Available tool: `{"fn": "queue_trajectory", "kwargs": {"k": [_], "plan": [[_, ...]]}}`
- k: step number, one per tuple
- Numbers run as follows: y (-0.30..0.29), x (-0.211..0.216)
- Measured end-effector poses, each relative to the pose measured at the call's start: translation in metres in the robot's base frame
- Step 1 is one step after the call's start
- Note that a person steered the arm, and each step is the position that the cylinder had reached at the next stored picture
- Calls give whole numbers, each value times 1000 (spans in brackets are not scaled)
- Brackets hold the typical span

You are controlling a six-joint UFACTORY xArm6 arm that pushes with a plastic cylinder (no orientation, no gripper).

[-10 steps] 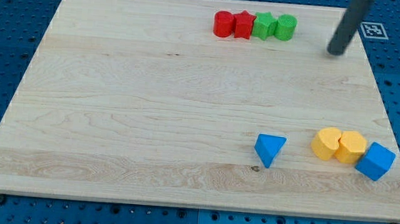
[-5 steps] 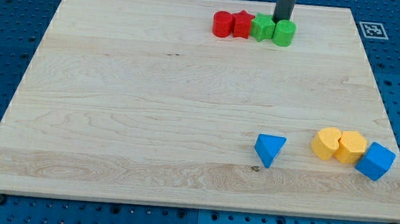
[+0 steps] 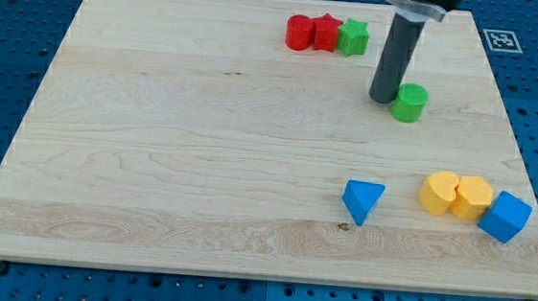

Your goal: Slide the green circle towards the yellow hexagon

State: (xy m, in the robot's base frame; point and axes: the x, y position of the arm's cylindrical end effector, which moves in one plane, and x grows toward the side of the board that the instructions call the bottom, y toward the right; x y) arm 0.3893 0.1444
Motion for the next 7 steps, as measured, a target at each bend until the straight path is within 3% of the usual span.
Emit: {"fn": "queue_trajectory", "kwargs": {"k": [4, 7], "plan": [[107, 11], [90, 75]]}}
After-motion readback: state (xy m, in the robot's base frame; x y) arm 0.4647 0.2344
